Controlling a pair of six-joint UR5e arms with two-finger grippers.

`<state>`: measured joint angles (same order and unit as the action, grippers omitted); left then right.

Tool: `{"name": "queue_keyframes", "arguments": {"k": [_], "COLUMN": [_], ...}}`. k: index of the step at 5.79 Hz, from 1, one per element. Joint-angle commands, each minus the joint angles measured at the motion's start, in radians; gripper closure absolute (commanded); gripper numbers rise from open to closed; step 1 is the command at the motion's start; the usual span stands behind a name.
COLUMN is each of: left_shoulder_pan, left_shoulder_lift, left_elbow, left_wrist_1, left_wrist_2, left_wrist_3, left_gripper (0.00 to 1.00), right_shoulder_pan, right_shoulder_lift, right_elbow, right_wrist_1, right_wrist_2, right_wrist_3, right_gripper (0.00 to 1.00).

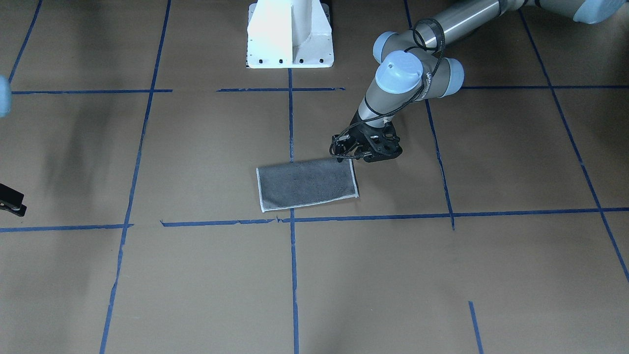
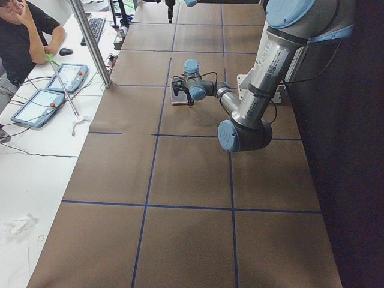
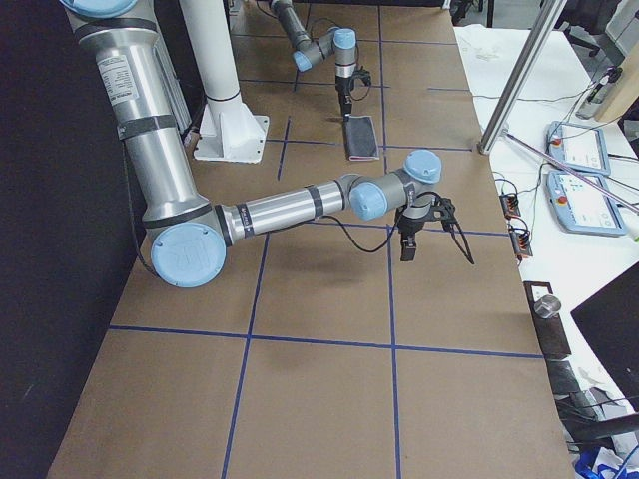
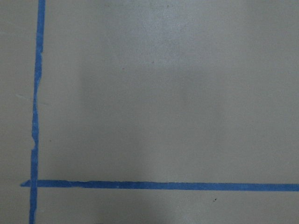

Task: Fold towel twice with both arms
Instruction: 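Grasp the end of the folded towel nearest the left gripper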

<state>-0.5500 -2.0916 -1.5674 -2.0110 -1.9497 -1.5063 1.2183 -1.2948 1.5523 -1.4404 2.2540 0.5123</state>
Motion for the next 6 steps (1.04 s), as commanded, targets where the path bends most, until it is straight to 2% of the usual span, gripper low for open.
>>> {"name": "queue_keyframes", "arguments": {"k": [1, 2, 3, 4, 5, 6], "left_shoulder_pan": [0.001, 0.001, 0.001, 0.001, 0.001, 0.001], "left_shoulder_lift": [-0.001, -0.001, -0.001, -0.001, -0.001, -0.002], "left_elbow": [0.001, 0.001, 0.0, 0.0, 0.0, -0.003], "left_wrist_1": [0.0, 0.0, 0.0, 0.002, 0.002, 0.002], "left_wrist_2": [0.0, 0.0, -0.001, 0.0, -0.001, -0.001], "left_wrist_3": [0.0, 0.0, 0.0, 0.0, 0.0, 0.001], "left_gripper": [0.57, 0.63, 0.81, 0.93, 0.99, 1.0], "right_shoulder_pan": [0.001, 0.003, 0.003, 0.004, 0.004, 0.004], "right_shoulder_lift": [0.0, 0.0, 0.0, 0.0, 0.0, 0.0], "right_elbow": [0.0, 0.002, 0.002, 0.002, 0.002, 0.002], "right_wrist_1": [0.0, 0.0, -0.002, -0.002, -0.002, -0.002], "right_wrist_2": [0.003, 0.018, 0.021, 0.021, 0.022, 0.024], "right_wrist_3": [0.0, 0.002, 0.002, 0.002, 0.0, 0.002], "right_gripper": [0.0, 0.0, 0.0, 0.0, 0.0, 0.0]}}
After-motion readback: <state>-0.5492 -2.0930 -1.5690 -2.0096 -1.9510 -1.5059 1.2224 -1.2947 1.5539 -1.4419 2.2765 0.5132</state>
